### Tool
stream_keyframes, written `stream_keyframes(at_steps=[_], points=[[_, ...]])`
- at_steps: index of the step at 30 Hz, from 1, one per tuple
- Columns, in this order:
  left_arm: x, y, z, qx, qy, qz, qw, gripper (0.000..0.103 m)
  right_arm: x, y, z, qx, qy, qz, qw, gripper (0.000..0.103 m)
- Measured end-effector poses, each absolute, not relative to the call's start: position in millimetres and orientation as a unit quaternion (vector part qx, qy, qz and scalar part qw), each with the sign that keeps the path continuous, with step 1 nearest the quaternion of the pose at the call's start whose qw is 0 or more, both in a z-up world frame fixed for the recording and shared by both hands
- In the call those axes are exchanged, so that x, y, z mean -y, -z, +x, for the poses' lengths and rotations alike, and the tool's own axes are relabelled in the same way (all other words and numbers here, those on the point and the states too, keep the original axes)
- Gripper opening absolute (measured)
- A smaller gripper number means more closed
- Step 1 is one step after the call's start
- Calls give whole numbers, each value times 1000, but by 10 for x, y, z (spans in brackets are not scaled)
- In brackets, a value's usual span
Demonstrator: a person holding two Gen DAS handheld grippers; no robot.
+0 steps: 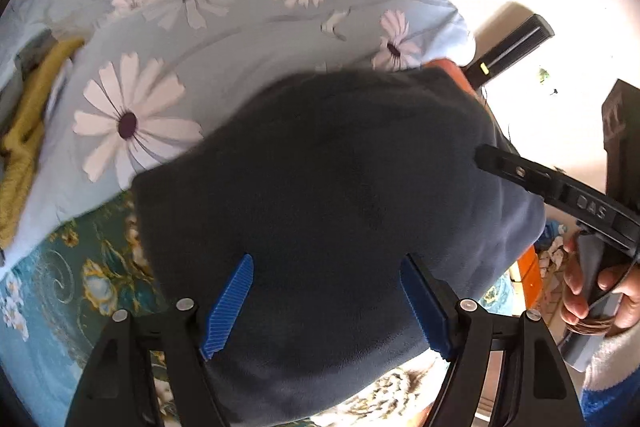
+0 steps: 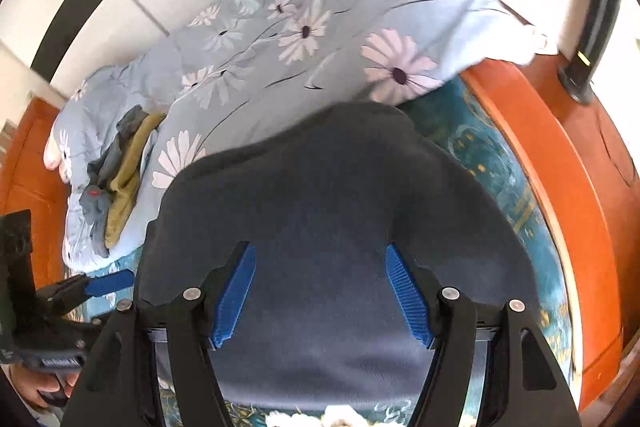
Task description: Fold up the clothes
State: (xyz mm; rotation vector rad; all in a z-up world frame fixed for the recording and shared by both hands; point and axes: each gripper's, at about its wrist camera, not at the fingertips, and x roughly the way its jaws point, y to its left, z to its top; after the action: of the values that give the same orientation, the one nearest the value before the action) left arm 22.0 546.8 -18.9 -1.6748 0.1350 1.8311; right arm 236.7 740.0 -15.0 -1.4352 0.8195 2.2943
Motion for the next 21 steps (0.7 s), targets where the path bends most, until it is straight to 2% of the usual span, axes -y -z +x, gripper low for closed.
stream_keyframes(at_steps=[3, 8, 11, 21], points=[[-5575, 319, 323, -71, -693, -638, 327, 80, -7415, 286, 2268, -279, -794, -518, 156, 71], [-5688, 392, 343, -84, -687, -641, 331, 88, -7352, 393, 2281, -246, -792, -536, 158, 74], [-5655, 349, 350, -77, -687, -638, 341, 88, -7389, 426, 2305, -259, -793, -528, 158, 75], [-4870, 90, 306, 10, -703, -630, 331, 88, -7069, 89, 2548, -257, -815, -487, 182, 74]])
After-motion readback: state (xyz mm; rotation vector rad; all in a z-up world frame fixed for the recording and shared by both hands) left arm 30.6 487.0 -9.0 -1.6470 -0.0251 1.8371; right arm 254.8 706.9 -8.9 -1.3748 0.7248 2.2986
